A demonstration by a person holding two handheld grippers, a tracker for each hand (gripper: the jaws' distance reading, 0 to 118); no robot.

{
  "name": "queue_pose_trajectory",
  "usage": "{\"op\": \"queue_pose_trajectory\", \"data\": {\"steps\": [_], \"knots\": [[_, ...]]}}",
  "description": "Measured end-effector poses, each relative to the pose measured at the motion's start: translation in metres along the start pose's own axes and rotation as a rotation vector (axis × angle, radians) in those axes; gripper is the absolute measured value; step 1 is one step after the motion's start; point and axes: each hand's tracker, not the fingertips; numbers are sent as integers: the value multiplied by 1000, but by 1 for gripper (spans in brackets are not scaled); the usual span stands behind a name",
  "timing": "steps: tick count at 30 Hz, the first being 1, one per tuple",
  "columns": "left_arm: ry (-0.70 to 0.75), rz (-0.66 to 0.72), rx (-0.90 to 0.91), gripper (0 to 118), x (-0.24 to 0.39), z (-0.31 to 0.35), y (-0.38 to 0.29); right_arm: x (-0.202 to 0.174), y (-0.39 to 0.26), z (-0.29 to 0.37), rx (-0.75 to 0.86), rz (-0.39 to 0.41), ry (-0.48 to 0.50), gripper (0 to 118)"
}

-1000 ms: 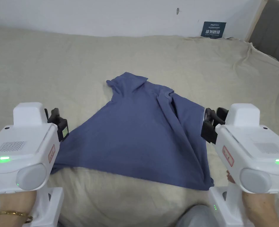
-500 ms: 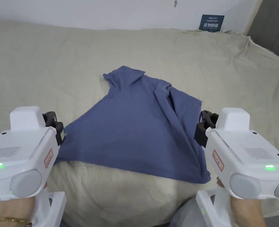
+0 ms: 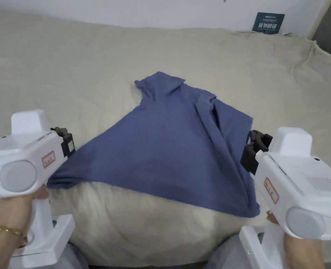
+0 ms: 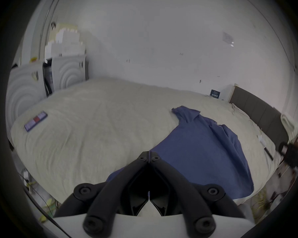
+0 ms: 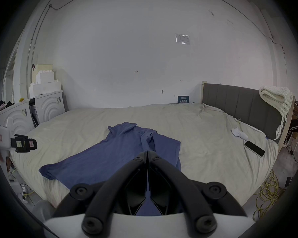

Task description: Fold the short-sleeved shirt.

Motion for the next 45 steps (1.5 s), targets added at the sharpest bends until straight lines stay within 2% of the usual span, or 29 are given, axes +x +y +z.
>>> {"op": "queue_pose_trajectory", "data": {"steps": [3, 4, 6, 7, 8, 10, 11, 14, 17, 22, 23, 26, 28, 30, 32, 35, 39, 45], "knots": [[-12, 75, -82, 0, -21, -15, 17, 0, -1, -3, -9, 5, 3, 0], [-2, 87, -91, 7, -26, -19, 21, 0, -1, -4, -15, 7, 4, 0], [21, 102, -145, 33, -36, -30, 29, 0, -1, -6, -21, 5, 4, 0], [22, 115, -187, 50, -41, -36, 33, 0, -1, -6, -23, 5, 1, 0], [19, 119, -217, 71, -43, -40, 35, 0, -1, -7, -24, 6, -1, 0], [31, 131, -313, 92, -51, -55, 38, 0, -1, -8, -27, 8, -3, 0], [39, 130, -354, 102, -53, -61, 39, 1, -1, -9, -29, 7, -4, 0], [73, 119, -436, 108, -61, -77, 36, 2, 0, -11, -35, 1, -7, 0], [113, 123, -520, 108, -68, -93, 27, 2, -1, -12, -36, 9, -12, 0], [158, 55, -616, 107, -67, -113, 3, 3, -2, -15, -43, 9, -15, 0], [164, 57, -629, 97, -68, -115, 0, 3, -3, -15, -44, 9, -15, 0], [154, 122, -631, 51, -69, -115, -10, 4, -4, -15, -47, 9, -14, 0], [118, 148, -630, 37, -68, -112, -15, 4, -5, -16, -52, 12, -18, 0], [135, 58, -605, 26, -61, -107, -16, 5, -5, -17, -56, 13, -20, 0], [159, 0, -589, 0, -56, -103, -16, 5, -5, -17, -60, 15, -23, 0], [96, 33, -572, 0, -55, -95, -18, 5, -5, -18, -61, 11, -25, 0], [123, -4, -468, 0, -49, -83, -14, 8, -2, -21, -67, 9, -24, 0], [94, 17, -304, 0, -42, -53, -1, 12, 9, -30, -66, 12, -21, 0]]}}
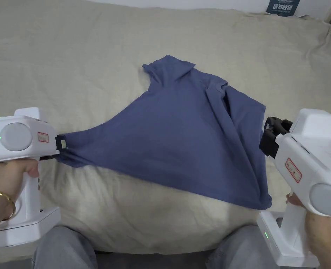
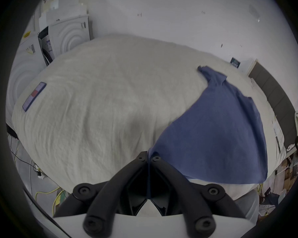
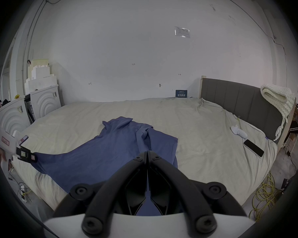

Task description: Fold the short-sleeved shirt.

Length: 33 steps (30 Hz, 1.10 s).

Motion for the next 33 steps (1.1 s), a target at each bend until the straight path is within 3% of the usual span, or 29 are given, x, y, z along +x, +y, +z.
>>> {"op": "queue_pose_trajectory", "data": {"steps": [9, 11, 12, 13, 14, 15, 16, 17, 18, 25, 33], "knots": [[-47, 75, 125, 0, 9, 25, -12, 6, 42, -39, -44, -6, 42, 0], [-53, 83, 130, 0, 10, 26, -11, 4, 60, -53, -60, 0, 51, 5], [-53, 88, 134, 0, 11, 26, -11, 5, 69, -62, -72, 3, 59, 16], [-54, 96, 139, 0, 11, 26, -11, 5, 79, -72, -73, 1, 65, 41], [-57, 103, 140, 0, 11, 26, -11, 3, 88, -82, -93, 13, 70, 41], [-60, 114, 138, 0, 11, 25, -10, 2, 98, -95, -138, 34, 93, 51], [-61, 123, 137, 0, 11, 24, -10, 1, 106, -108, -172, 41, 110, 73], [-59, 129, 136, 0, 11, 23, -9, -1, 113, -122, -208, 50, 121, 104], [-59, 134, 134, 0, 11, 22, -9, -4, 121, -136, -246, 59, 143, 110], [-53, 150, 116, 0, 13, 16, -3, -36, 158, -240, -418, 106, 186, 111], [-46, 143, 126, 0, 23, 14, 10, -68, 167, -365, -540, 99, 141, 110]]}}
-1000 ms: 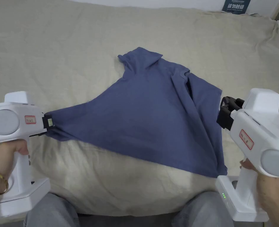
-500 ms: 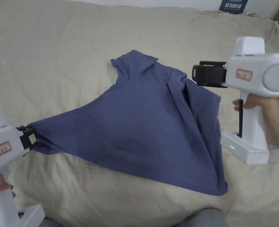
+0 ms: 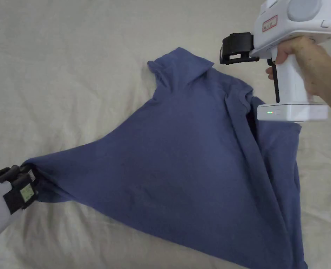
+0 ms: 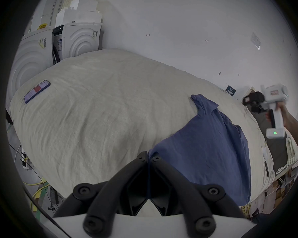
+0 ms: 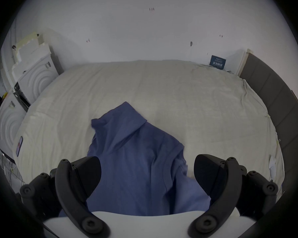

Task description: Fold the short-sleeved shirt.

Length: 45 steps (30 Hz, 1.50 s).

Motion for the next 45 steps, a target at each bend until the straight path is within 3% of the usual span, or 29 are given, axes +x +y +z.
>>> {"op": "queue_pose_trajectory", "data": {"steps": [13, 20, 26, 28, 29, 30, 38, 45], "knots": [[21, 97, -26, 0, -3, -10, 1, -1, 27, -142, -191, 81, -71, 109], [47, 103, -49, 0, -5, -13, -4, 0, 36, -172, -197, 70, -32, 93], [58, 107, -54, 0, -5, -14, -5, -4, 34, -183, -225, 78, 16, 63], [56, 107, -55, 0, -6, -15, -7, -1, 36, -179, -233, 66, 58, 37], [56, 104, -56, 0, -6, -16, -7, 1, 39, -180, -226, 59, 77, 8], [52, 101, -58, 0, -5, -16, -7, 2, 40, -180, -226, 56, 87, 5], [24, 117, -53, 0, -10, -11, -4, -6, 42, -138, -213, 48, 97, 4], [-44, 144, -5, 0, -14, -1, 9, 0, 54, -44, -99, -5, 168, 4]]}}
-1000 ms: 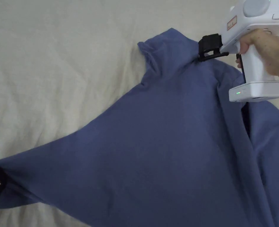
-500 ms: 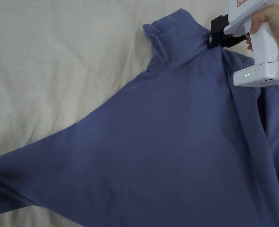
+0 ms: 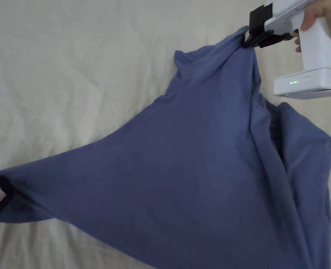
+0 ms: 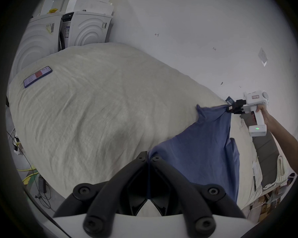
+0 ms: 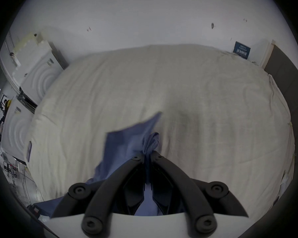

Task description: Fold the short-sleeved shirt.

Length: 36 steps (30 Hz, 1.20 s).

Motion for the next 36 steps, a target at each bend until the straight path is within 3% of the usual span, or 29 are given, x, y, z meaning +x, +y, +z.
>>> {"op": "queue_pose_trajectory", "data": {"steps": [6, 18, 22, 29, 36], "knots": [[-75, 16, 32, 0, 1, 14, 19, -7, -11, 101, 99, 17, -11, 4], [-202, 81, 206, 0, -7, 77, 88, -2, -93, 325, 399, -91, -24, 4], [-202, 28, 296, 0, -2, 109, 123, -1, -132, 386, 478, -114, -15, 4], [-231, -48, 407, 0, 19, 171, 178, 19, -172, 455, 587, -160, -31, 4], [-218, -133, 523, 0, 43, 238, 224, 12, -201, 510, 687, -147, -13, 4]]}}
